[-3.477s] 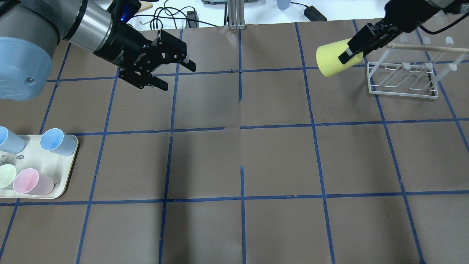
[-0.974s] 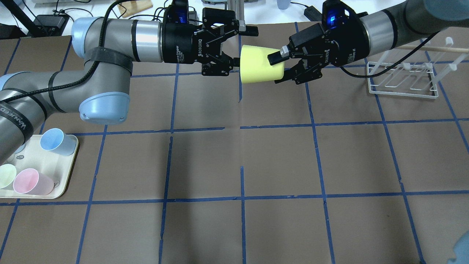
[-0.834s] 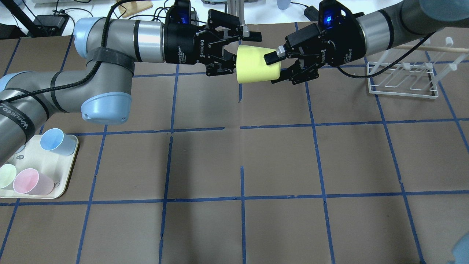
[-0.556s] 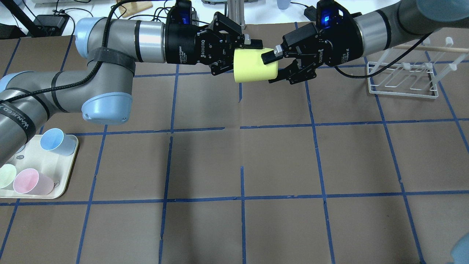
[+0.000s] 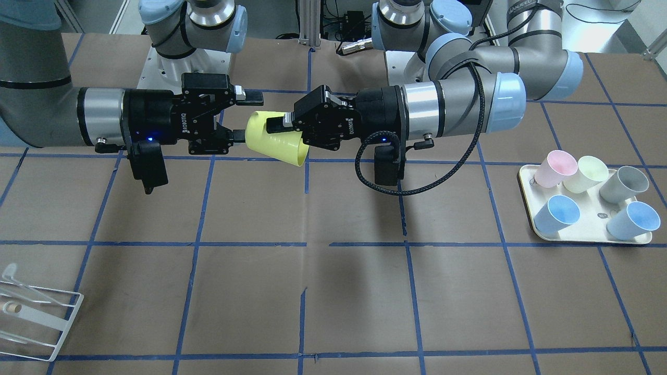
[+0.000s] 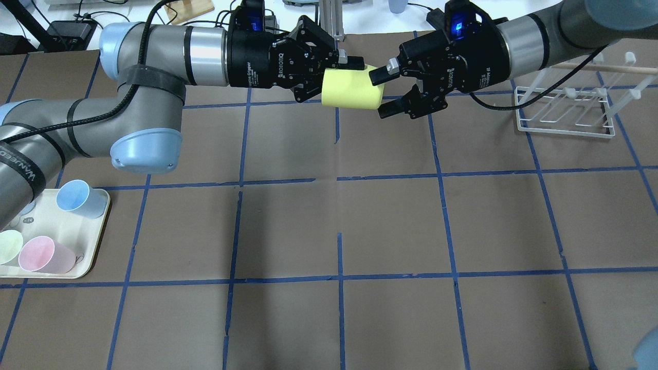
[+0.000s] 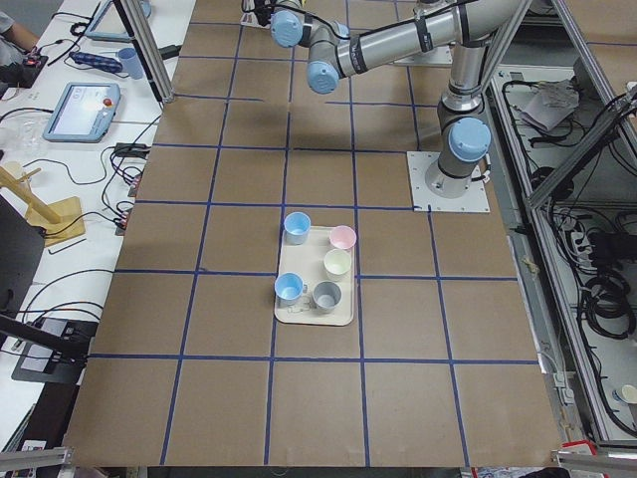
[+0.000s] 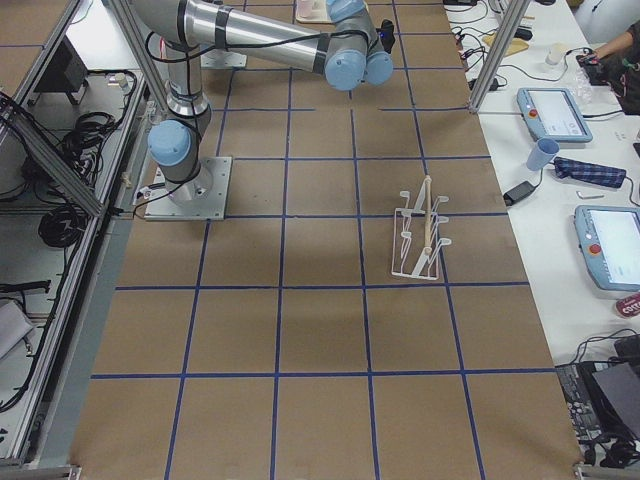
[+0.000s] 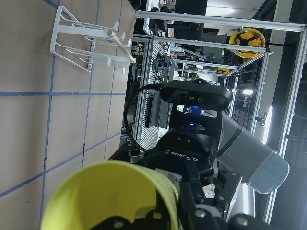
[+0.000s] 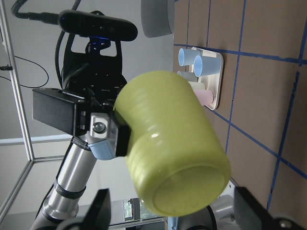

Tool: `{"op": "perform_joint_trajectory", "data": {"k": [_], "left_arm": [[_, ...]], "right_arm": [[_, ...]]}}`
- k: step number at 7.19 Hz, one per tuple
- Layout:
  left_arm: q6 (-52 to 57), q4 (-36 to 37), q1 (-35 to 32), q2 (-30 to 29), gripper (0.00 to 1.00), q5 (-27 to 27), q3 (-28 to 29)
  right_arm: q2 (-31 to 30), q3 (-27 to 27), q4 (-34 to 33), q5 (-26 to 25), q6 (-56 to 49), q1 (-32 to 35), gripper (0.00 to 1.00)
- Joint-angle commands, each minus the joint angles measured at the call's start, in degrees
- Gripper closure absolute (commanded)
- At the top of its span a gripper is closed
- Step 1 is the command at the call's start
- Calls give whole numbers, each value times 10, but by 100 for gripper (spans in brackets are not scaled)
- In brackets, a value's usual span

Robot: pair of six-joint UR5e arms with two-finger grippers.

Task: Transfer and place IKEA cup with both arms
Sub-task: 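Close the left gripper on the cup rim and open the right gripper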

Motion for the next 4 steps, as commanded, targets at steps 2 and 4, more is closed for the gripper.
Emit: {"op": "perform_joint_trajectory", "data": {"k": [2, 4], "left_arm": [[1, 0, 4, 2, 100, 0, 2], [2, 0, 37, 19, 100, 74, 6]], "right_arm": [[-3, -12, 2, -5, 61, -12, 0], [-6, -20, 5, -79, 69, -57, 0]]}}
